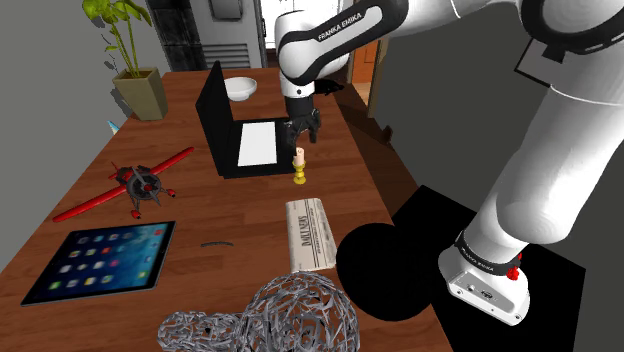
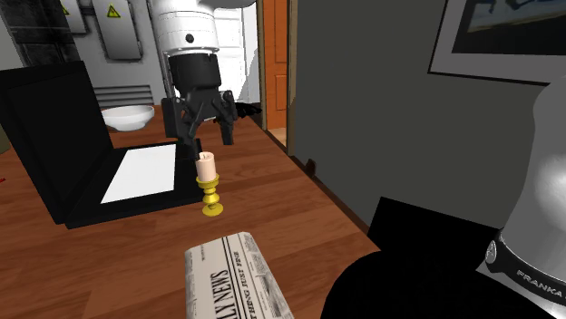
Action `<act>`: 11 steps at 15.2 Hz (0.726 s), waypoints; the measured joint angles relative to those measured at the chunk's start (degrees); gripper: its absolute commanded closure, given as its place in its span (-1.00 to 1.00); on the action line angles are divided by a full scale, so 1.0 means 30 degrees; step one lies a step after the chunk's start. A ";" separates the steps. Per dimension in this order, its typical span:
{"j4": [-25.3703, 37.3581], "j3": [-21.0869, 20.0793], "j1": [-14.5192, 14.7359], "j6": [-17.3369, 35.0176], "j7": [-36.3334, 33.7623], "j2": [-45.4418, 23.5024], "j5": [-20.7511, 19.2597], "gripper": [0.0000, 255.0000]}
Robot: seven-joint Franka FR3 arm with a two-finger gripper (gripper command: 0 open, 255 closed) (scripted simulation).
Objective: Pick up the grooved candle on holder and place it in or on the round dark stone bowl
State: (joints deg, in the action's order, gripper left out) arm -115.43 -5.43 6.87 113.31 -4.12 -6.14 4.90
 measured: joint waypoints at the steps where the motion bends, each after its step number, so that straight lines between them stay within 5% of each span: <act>1: 0.0624 -0.0048 0.0067 0.0059 -0.0048 -0.0631 -0.0066 -1.00; 11: 0.0728 -0.0186 0.0310 0.1960 -0.0175 -0.2528 -0.0183 -1.00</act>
State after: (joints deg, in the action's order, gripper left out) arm -113.25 -5.98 7.80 119.19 -4.65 -13.72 4.35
